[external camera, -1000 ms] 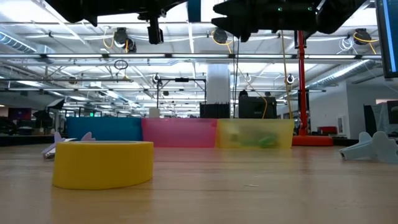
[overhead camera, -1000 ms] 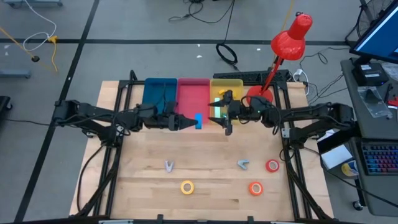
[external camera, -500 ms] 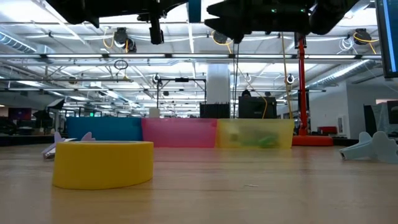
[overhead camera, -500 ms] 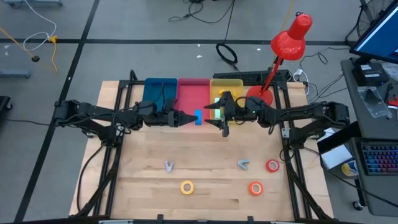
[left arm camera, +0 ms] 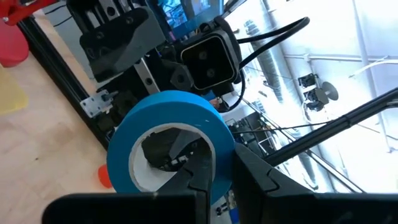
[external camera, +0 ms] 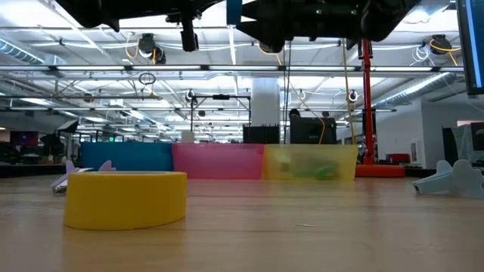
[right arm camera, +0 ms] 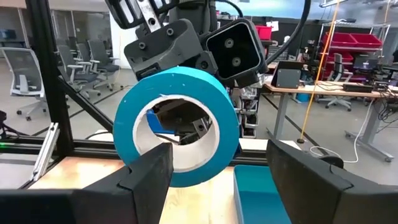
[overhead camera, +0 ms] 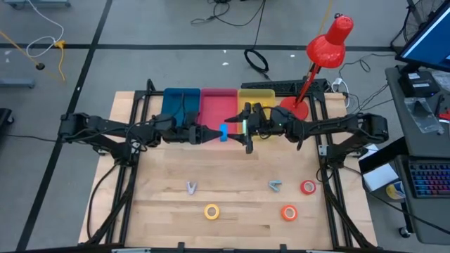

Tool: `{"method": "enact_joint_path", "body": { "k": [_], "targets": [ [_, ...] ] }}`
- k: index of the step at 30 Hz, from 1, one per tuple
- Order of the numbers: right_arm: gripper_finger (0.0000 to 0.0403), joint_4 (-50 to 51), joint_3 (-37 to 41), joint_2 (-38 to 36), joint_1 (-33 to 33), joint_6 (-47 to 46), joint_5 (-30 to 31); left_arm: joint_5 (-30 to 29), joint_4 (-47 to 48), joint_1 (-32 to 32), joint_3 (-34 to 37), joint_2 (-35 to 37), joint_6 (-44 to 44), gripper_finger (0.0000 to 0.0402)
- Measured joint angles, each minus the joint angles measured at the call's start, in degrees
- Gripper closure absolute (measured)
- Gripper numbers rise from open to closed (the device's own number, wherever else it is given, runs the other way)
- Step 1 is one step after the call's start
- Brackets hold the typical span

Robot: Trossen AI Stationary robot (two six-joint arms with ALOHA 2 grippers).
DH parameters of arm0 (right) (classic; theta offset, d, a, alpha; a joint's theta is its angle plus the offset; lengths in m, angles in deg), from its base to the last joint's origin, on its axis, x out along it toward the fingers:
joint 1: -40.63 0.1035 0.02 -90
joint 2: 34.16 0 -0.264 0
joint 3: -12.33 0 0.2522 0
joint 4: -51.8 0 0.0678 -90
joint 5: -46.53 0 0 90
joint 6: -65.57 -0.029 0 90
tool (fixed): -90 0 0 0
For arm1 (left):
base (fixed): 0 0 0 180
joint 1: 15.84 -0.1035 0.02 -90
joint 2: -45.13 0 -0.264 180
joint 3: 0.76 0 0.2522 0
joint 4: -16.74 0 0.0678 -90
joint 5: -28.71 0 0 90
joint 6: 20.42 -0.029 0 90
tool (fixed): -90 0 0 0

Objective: Pick and place Stapler, Stapler remover, tape
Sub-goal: Put the blue tape into the red bin

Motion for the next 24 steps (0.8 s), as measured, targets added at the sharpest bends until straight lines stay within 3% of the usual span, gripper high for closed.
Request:
{"method": "enact_joint_path", "body": {
  "k": [14,21,24],
  "targets": [
    [0.0229,3.6,-3.0,0.0,0.0,0.1,-2.3,1.2,2.5,-0.1,-0.1,-0.1,-0.1,0.0367],
    [0.0318,4.7,-3.1,0.0,0.0,0.2,-2.1,1.1,3.0,-0.1,0.0,-0.2,0.1,0.0366],
    [0.0364,5.0,-3.1,0.1,0.0,0.8,-2.1,1.0,3.0,-0.1,-0.1,-0.2,-0.2,0.0342]
  ]
}}
